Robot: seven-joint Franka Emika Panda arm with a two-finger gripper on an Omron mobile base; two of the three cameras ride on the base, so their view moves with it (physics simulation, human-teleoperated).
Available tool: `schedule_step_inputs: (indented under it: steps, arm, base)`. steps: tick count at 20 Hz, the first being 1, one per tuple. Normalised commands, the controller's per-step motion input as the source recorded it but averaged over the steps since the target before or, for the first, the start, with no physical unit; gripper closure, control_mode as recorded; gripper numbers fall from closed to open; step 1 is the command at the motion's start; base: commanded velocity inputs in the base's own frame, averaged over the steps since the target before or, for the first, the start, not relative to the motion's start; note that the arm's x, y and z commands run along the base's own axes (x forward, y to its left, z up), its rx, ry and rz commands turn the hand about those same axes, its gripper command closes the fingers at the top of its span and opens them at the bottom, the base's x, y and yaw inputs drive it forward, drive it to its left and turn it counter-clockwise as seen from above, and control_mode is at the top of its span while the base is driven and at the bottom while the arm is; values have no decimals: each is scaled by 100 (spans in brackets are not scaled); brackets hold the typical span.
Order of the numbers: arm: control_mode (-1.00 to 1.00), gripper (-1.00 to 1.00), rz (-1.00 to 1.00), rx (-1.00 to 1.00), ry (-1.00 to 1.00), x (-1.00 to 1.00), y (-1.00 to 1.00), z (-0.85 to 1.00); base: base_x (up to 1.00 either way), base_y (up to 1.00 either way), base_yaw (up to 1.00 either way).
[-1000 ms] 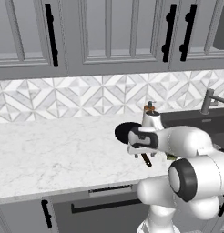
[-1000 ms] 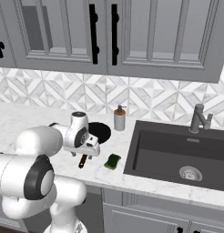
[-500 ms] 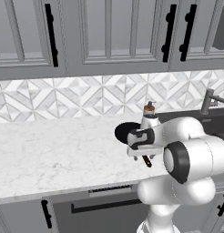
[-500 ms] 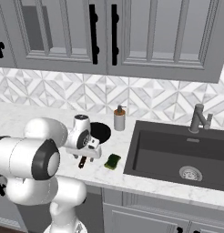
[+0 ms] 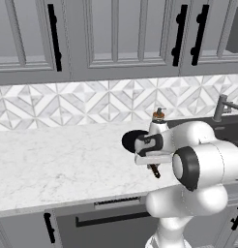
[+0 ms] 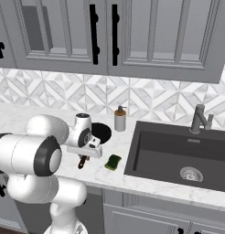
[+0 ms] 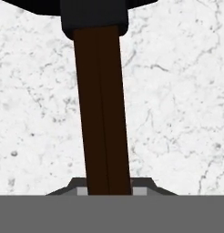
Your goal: Pick the pan and sponge and place them into the sink. Then turn on the water.
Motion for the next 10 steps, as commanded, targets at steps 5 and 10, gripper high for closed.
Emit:
schedule_step_inputs:
  steps: [5, 10]
  arm:
    - [-100, 100, 0, 0, 0, -6, -6, 8]
    - [-100, 100, -2, 0, -1, -55, -20, 41]
  base:
    - [0, 0, 0]
    - [0, 0, 0]
